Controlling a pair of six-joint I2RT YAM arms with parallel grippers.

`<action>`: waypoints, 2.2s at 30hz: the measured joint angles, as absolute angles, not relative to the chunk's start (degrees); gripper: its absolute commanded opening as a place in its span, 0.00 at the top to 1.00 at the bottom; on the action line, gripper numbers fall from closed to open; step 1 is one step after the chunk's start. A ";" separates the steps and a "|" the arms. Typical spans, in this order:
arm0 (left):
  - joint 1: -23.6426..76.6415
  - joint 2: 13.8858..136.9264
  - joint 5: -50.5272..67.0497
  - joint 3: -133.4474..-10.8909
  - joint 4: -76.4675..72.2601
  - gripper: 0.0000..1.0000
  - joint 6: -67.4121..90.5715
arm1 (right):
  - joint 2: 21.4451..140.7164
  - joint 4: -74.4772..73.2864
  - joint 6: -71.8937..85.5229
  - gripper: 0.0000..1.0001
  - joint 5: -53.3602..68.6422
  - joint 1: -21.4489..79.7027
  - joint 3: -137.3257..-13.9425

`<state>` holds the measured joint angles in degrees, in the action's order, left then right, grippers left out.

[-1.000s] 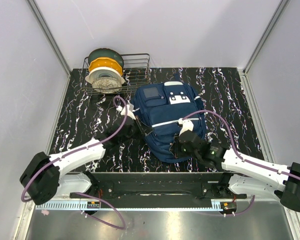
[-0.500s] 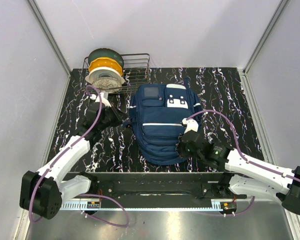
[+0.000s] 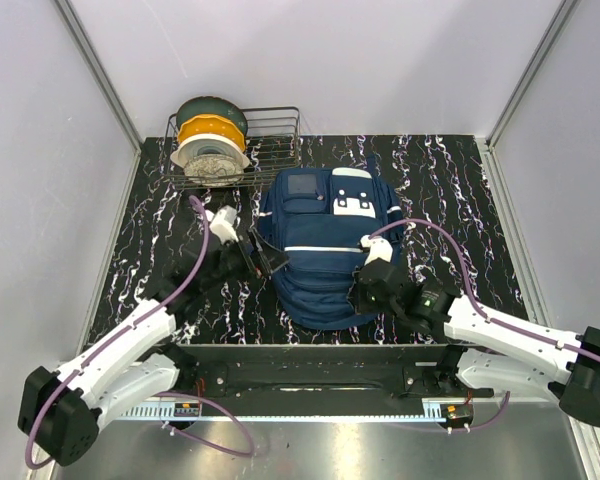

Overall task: Pack the student bag
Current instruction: Zip the student bag at the center of the board.

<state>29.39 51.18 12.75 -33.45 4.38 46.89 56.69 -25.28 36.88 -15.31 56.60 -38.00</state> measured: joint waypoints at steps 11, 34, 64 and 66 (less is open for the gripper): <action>42.94 51.37 7.11 -29.85 3.62 0.07 53.06 | 56.88 -22.39 36.93 1.00 -11.22 56.53 -37.58; 52.42 58.72 -6.57 -29.41 -1.06 0.13 61.41 | 55.72 -21.65 37.21 1.00 -9.30 56.45 -37.54; 54.00 60.42 -19.29 -35.20 10.09 1.00 63.42 | 52.80 -22.68 35.79 1.00 -9.69 56.25 -36.93; 52.42 58.06 -18.65 -35.22 11.57 1.00 62.54 | 51.33 -23.53 35.81 1.00 -10.90 56.25 -36.51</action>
